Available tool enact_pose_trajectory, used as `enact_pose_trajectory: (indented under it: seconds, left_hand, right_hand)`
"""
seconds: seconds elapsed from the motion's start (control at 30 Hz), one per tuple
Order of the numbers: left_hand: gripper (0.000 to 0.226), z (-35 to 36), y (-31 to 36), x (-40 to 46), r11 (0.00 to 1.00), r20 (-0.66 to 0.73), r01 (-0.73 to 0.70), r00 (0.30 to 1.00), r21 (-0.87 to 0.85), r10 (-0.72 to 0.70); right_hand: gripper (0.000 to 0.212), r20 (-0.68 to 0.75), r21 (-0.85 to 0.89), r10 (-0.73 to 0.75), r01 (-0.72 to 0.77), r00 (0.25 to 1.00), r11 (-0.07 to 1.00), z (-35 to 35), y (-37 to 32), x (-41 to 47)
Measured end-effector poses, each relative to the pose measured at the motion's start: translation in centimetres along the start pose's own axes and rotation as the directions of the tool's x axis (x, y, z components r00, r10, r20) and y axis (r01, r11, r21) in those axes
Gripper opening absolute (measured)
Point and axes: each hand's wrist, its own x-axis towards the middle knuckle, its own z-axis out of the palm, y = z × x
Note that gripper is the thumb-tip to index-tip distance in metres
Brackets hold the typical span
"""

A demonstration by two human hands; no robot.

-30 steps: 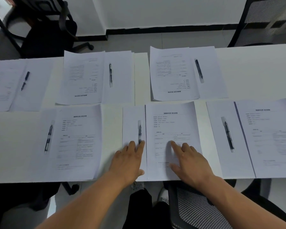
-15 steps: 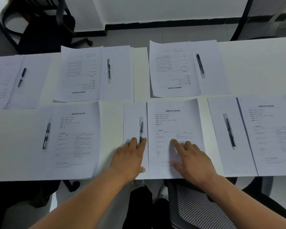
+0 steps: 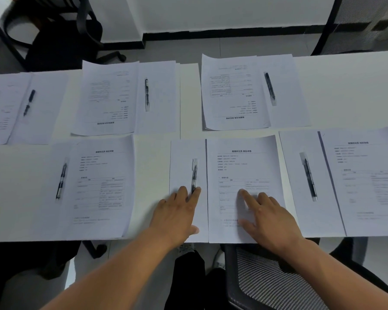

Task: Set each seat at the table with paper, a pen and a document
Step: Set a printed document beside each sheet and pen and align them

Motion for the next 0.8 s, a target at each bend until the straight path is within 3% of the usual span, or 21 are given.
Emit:
enact_pose_trajectory:
  seconds: [0.8]
  left_hand:
    - [0.107, -0.20, 0.52, 0.04, 0.999, 0.005, -0.051, 0.999, 0.012, 0.051]
  right_hand:
    - [0.081, 0.003, -0.022, 0.012, -0.012, 1.000, 1.000, -0.02, -0.32, -0.01]
